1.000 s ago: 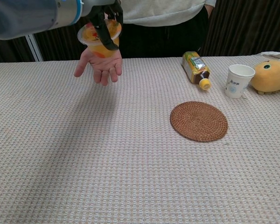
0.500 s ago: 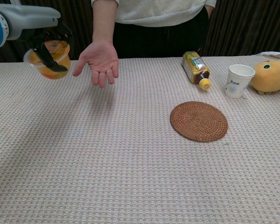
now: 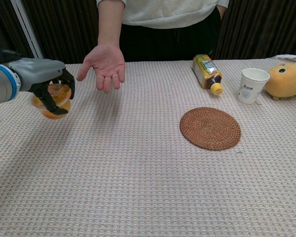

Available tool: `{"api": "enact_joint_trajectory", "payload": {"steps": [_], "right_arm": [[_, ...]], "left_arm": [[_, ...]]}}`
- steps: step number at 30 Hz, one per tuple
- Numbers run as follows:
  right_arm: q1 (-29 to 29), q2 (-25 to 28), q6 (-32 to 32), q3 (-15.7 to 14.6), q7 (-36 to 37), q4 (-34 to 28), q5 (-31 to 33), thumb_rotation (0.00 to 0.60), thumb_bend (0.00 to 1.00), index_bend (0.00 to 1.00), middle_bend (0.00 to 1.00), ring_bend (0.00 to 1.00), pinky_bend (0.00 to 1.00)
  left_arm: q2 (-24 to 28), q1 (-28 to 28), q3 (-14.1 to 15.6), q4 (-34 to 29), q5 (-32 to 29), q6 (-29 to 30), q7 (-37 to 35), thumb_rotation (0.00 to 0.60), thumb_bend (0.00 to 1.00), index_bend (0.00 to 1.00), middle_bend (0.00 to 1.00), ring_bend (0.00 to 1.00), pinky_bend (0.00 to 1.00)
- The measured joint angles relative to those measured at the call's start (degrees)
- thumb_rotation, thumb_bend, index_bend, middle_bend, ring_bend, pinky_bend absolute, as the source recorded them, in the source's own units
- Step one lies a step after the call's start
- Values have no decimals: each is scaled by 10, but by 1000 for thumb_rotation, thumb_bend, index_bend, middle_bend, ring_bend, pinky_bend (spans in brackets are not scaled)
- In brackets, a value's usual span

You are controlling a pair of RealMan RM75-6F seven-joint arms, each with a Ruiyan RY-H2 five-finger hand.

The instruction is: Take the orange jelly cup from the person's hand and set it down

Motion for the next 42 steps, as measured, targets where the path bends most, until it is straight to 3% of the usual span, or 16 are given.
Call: {"api": "enact_joint_trajectory", "payload": {"steps": [6,12,15,20,30,36,42], "right_arm": [[0,0,1,0,0,0,0,600,140,0,0,0,0],[0,-1,1,0,-1,0,-1,600,139,0,0,0,0],[0,-1,1,0,-2,0,-2,600,138,0,0,0,0],[0,-1,2,-1,-3,0,-2,600,138,0,0,0,0],[0,-1,1,0,-3,0,-1,600,140,0,0,0,0],[0,-1,2,0,-4,2,-3,600,139,0,0,0,0],[2,-4,2,1,-11,3,-5,600,140,0,0,0,0]], "left_arm": [[-24,9,13,32,11,-7,1,600,521,500,379,361,396],[-27,17,22,37,21,-17,3,600,318,300,81,115,158],[-21,20,25,31,17,-25,7,600,255,204,8,13,99],[-9,21,28,17,6,-34,20,600,228,123,0,0,29],[23,40,32,-25,48,-20,1,600,227,114,0,0,25],[59,77,55,-66,153,41,-28,600,192,62,0,0,0],[114,159,114,-96,307,158,-62,600,145,0,0,0,0]]}}
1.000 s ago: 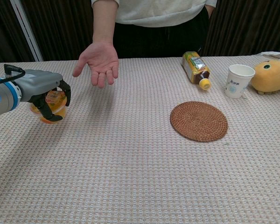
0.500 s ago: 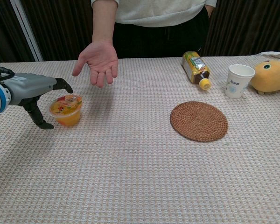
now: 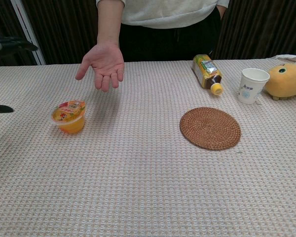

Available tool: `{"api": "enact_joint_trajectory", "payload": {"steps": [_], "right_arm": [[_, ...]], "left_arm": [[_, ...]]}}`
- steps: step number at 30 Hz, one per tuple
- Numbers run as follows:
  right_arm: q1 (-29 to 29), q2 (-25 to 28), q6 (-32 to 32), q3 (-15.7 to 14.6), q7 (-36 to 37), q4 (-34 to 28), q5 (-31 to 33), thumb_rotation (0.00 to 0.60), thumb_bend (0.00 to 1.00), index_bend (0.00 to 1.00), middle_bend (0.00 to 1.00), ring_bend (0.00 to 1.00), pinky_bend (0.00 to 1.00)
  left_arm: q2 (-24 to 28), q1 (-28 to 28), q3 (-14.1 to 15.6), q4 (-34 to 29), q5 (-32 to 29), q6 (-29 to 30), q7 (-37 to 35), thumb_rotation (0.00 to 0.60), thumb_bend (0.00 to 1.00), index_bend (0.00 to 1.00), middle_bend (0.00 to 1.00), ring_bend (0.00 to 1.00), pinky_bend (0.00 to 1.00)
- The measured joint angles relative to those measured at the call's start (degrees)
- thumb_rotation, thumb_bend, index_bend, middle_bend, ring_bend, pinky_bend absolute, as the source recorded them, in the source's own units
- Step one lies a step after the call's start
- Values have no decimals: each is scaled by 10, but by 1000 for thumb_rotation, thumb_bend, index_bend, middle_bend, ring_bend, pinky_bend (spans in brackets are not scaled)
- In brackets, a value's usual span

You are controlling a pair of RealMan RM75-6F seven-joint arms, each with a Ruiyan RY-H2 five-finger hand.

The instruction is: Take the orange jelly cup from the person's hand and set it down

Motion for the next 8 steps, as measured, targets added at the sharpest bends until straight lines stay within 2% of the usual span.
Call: {"api": "enact_joint_trajectory", "payload": {"steps": [4,8], "right_arm": [[2,-3,0,1,-6,1,-1,600,140,0,0,0,0],[2,-4,1,2,-7,1,-1,600,139,0,0,0,0]], "left_arm": [[34,78,43,-9,62,73,-41,600,138,0,0,0,0],[53,140,67,1,89,116,-91,600,137,0,0,0,0]]}}
